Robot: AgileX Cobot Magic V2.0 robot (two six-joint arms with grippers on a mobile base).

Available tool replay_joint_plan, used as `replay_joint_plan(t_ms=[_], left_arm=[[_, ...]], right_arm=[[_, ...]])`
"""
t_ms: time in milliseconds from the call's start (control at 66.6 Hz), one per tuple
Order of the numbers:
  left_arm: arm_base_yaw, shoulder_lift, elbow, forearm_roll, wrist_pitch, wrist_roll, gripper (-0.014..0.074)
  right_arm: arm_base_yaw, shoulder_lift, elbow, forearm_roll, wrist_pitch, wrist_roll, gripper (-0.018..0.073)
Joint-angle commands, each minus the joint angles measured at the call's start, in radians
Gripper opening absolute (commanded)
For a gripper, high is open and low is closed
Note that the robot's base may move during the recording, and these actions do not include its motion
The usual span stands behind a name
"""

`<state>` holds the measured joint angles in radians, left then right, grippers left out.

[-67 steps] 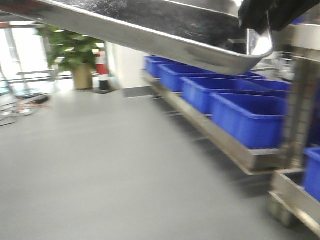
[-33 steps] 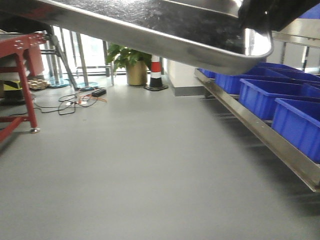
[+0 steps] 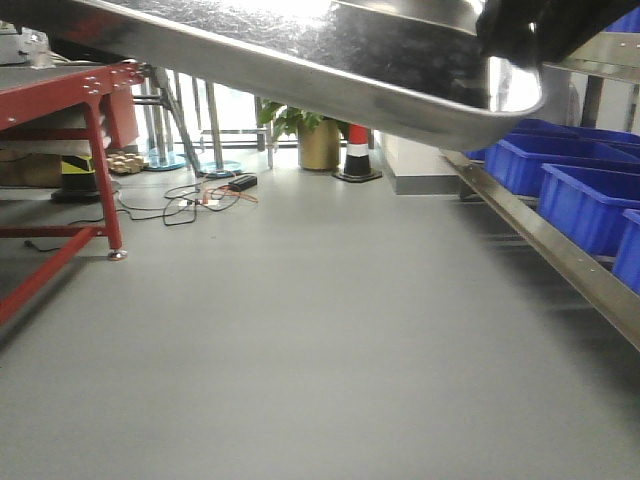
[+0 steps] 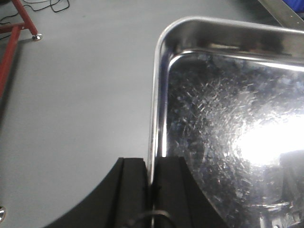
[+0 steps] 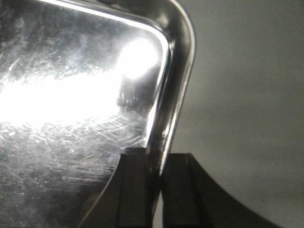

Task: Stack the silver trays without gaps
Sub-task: 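Hold the tray raised in both grippers while the base turns away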

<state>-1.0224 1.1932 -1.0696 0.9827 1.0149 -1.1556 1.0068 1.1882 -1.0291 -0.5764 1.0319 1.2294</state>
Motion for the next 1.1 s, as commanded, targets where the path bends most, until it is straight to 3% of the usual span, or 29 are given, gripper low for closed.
replay_joint_plan(t_ms=[0,1080], left_arm=[[-0.001,-0.010,-0.003,0.061,0.036,-0.007,-0.0010],[-0.001,-0.010,-0.003,0.061,0.036,-0.007,-0.0010]], right_arm=[[0.003,-0.011,-0.004,-0.023,0.032,-0.011,0.0003],[0.003,-0.011,-0.004,-0.023,0.030,-0.011,0.0003]])
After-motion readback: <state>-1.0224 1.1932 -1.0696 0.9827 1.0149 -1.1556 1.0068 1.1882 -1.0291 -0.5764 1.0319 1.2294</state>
